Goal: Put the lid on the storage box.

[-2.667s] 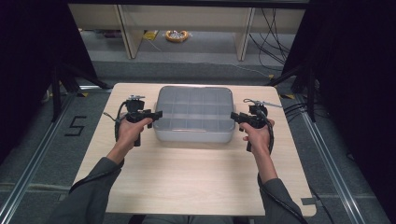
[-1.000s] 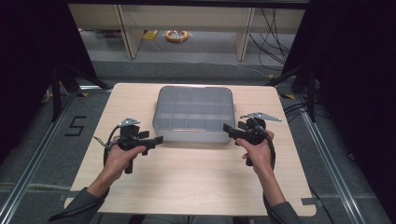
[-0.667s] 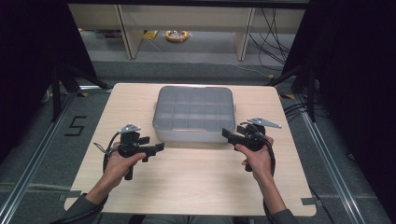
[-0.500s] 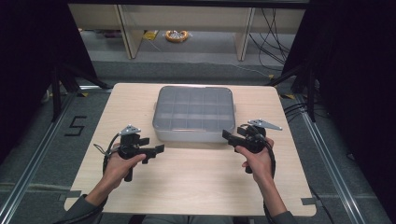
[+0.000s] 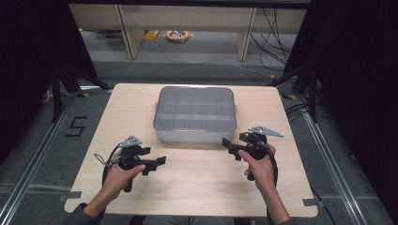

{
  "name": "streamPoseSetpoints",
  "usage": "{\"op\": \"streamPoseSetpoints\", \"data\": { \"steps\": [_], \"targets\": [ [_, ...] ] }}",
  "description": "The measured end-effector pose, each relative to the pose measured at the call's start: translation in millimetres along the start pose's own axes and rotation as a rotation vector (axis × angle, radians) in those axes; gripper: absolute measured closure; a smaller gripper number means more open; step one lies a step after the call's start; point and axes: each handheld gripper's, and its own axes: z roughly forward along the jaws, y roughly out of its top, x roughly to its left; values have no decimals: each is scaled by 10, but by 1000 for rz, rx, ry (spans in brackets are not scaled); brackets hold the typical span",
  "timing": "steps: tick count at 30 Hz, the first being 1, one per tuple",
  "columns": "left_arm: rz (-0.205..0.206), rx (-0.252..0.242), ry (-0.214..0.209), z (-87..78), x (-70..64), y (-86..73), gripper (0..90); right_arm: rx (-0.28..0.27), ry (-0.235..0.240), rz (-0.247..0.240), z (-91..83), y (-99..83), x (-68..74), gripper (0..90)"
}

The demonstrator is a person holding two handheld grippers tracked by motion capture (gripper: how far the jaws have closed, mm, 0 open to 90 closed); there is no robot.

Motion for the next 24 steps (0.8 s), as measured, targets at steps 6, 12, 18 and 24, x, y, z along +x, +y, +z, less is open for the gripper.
{"op": "streamPoseSetpoints", "data": {
  "steps": [6,12,18,24],
  "targets": [
    [12,2,-13,-22,-55,-78,151,-7,10,-45,-61,-67,-18,156],
    [19,2,-18,-44,-95,-159,151,-3,16,-19,-117,-152,51,156],
    [30,4,-27,-59,-154,-229,150,17,40,-27,-155,-228,100,156],
    [56,9,-27,-92,-207,-289,150,33,51,-26,-178,-330,150,157]
  ]
}}
